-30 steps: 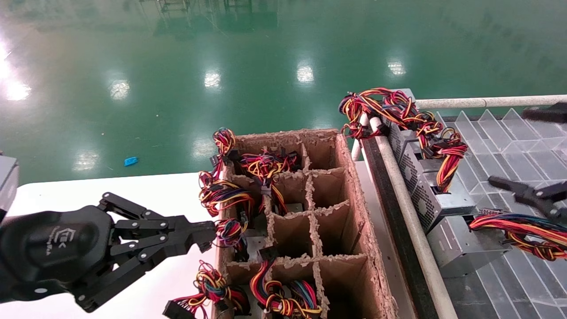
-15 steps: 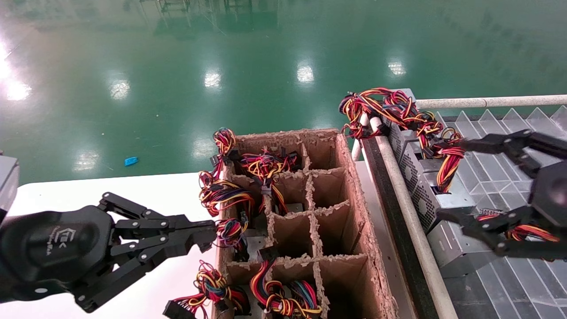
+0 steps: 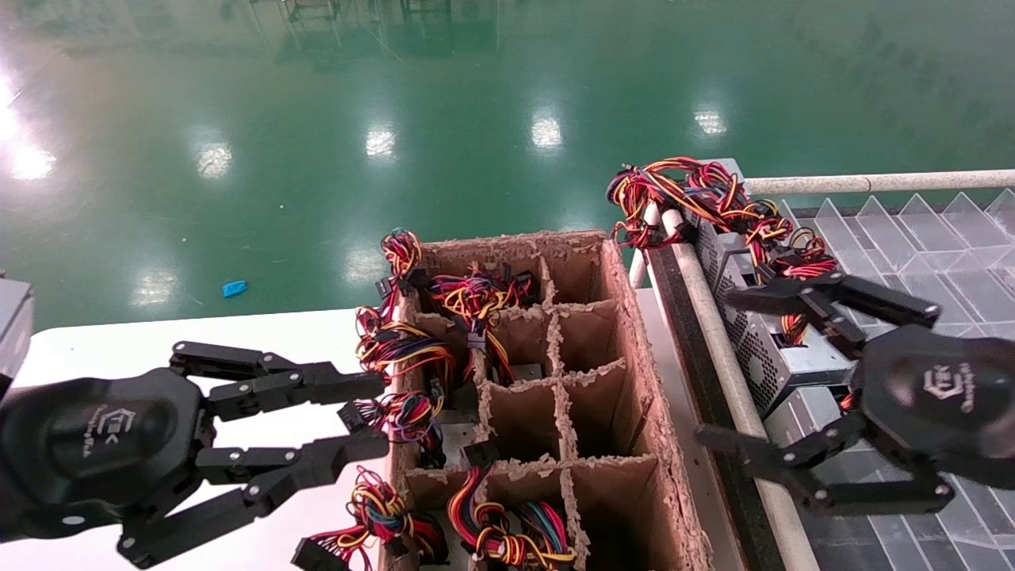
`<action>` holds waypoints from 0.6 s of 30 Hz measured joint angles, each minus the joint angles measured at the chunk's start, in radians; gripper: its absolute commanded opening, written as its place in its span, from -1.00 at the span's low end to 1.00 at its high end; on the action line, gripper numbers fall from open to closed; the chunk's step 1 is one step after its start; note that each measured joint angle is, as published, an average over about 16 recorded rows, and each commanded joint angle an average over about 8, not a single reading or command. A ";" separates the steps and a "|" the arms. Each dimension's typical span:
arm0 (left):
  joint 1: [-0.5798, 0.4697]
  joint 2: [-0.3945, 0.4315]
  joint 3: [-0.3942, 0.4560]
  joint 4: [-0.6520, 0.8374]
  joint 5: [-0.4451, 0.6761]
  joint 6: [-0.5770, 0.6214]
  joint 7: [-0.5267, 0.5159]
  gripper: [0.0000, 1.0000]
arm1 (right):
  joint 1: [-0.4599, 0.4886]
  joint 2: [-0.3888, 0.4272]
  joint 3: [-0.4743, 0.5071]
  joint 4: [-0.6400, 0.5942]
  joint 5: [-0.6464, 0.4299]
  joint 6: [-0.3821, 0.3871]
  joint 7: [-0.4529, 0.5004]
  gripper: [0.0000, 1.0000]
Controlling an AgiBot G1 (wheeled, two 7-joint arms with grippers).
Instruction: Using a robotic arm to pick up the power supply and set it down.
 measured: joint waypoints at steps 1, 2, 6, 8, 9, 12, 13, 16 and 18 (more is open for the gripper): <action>0.000 0.000 0.000 0.000 0.000 0.000 0.000 1.00 | 0.004 -0.007 -0.009 -0.001 0.006 -0.003 0.000 1.00; 0.000 0.000 0.000 0.000 0.000 0.000 0.000 1.00 | 0.007 -0.013 -0.018 -0.002 0.013 -0.005 -0.001 1.00; 0.000 0.000 0.000 0.000 0.000 0.000 0.000 1.00 | 0.022 -0.040 -0.053 -0.007 0.039 -0.016 -0.002 1.00; 0.000 0.000 0.000 0.000 0.000 0.000 0.000 1.00 | 0.029 -0.054 -0.071 -0.009 0.052 -0.022 -0.003 1.00; 0.000 0.000 0.000 0.000 0.000 0.000 0.000 1.00 | 0.033 -0.061 -0.080 -0.010 0.058 -0.025 -0.003 1.00; 0.000 0.000 0.000 0.000 0.000 0.000 0.000 1.00 | 0.044 -0.081 -0.106 -0.013 0.078 -0.033 -0.004 1.00; 0.000 0.000 0.000 0.000 0.000 0.000 0.000 1.00 | 0.048 -0.088 -0.115 -0.014 0.084 -0.036 -0.005 1.00; 0.000 0.000 0.000 0.000 0.000 0.000 0.000 1.00 | 0.058 -0.107 -0.141 -0.018 0.103 -0.044 -0.006 1.00; 0.000 0.000 0.000 0.000 0.000 0.000 0.000 1.00 | 0.065 -0.119 -0.157 -0.020 0.115 -0.048 -0.006 1.00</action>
